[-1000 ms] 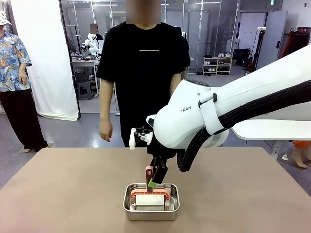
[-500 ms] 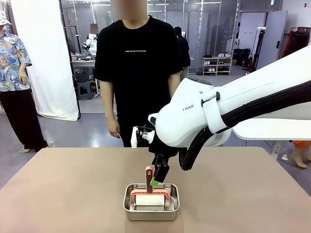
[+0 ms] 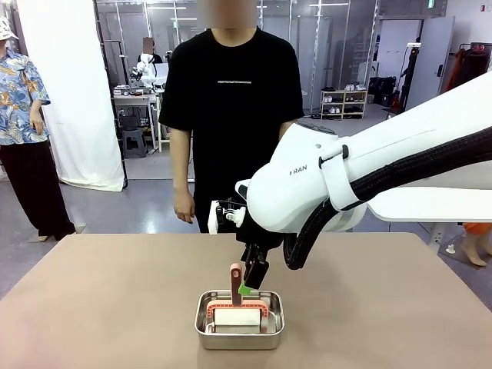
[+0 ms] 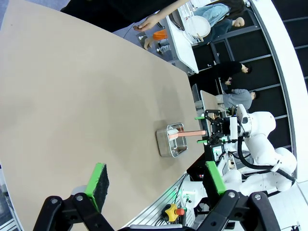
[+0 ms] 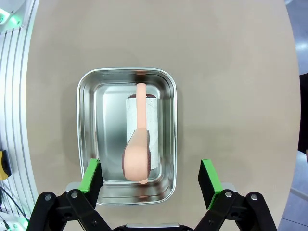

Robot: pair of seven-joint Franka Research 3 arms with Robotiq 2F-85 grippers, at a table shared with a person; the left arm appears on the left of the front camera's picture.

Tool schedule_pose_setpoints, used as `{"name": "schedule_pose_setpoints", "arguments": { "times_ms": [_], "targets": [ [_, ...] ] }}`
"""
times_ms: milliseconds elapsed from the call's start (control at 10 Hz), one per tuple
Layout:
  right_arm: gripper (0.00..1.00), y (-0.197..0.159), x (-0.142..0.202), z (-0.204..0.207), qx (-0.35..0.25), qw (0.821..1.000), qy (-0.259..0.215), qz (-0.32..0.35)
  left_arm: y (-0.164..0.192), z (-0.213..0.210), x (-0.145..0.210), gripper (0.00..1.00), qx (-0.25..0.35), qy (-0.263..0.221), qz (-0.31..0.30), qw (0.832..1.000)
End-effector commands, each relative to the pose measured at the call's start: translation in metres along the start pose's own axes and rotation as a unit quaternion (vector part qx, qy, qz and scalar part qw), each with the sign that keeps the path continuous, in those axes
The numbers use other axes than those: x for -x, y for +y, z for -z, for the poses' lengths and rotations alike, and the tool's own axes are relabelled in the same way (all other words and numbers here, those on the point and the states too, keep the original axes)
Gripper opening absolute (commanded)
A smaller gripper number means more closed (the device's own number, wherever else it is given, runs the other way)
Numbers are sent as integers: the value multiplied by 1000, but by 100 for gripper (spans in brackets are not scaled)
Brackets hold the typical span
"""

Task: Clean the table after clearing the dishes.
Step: Place the Lint Roller back on top of the Airtight Container.

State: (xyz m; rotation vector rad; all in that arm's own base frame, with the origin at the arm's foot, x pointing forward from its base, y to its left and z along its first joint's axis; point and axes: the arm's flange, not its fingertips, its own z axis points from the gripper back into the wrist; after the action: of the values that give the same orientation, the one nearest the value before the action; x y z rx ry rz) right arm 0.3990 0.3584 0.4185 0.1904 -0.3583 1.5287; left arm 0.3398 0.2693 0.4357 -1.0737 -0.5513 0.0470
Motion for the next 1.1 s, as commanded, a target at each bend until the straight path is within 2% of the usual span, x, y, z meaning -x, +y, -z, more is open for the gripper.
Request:
{"name": "schedule_pose_setpoints", "arguments": {
  "times_ms": [0,800,900,1000],
  "targets": [
    [100,1,-2,1,1,1000,-2,-3,-1,-2,3,100,4,-4,5,1000],
    [100,0,0,0,0,1000,0,0,-1,-2,3,100,4,-4,5,1000],
    [100,-12,3,-24,-27,998,-18,53,-1,-2,3,100,4,-4,5,1000],
    [100,-16,13,-50,-61,995,-22,77,-1,-2,3,100,4,-4,5,1000]
  ]
}}
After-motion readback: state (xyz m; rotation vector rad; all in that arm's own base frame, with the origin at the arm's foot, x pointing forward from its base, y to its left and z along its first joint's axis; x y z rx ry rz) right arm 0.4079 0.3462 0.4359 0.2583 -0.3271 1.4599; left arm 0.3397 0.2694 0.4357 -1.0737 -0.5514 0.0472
